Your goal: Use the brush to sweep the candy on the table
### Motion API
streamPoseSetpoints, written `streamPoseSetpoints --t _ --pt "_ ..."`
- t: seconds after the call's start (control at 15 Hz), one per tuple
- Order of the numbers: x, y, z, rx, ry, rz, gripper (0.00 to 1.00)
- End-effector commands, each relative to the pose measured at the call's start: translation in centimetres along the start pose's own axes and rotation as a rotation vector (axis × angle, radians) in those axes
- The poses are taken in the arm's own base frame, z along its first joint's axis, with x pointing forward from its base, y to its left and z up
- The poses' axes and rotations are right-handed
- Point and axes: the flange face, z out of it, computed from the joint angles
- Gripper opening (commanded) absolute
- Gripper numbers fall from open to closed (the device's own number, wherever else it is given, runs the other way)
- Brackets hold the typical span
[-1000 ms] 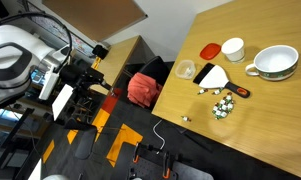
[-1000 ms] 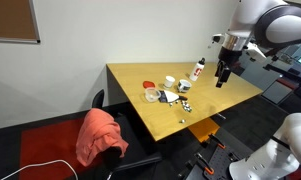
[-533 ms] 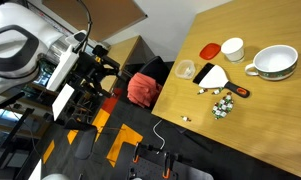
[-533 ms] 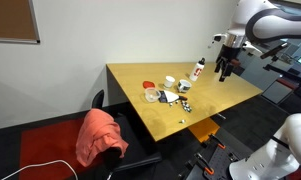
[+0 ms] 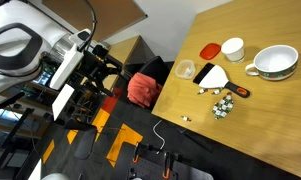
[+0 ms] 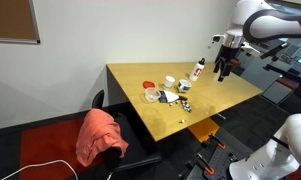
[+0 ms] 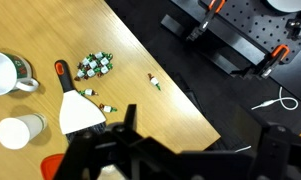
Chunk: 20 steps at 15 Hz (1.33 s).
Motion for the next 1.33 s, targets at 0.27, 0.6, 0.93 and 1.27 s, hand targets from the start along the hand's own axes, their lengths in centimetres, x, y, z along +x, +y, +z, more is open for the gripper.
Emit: streamPoseSetpoints --t 0.27,0.6,0.93,1.27 --pt "-3.1 9.3 3.8 -0.005 0.135 -0.116 1.00" --pt "-7.1 16.2 8.0 0.041 0.188 -0.114 1.00" --pt "-10.3 21.5 10.4 0.053 0.110 -0.033 1.00" --pt "-10.5 21.1 11.0 0.067 0.112 -0.033 1.00"
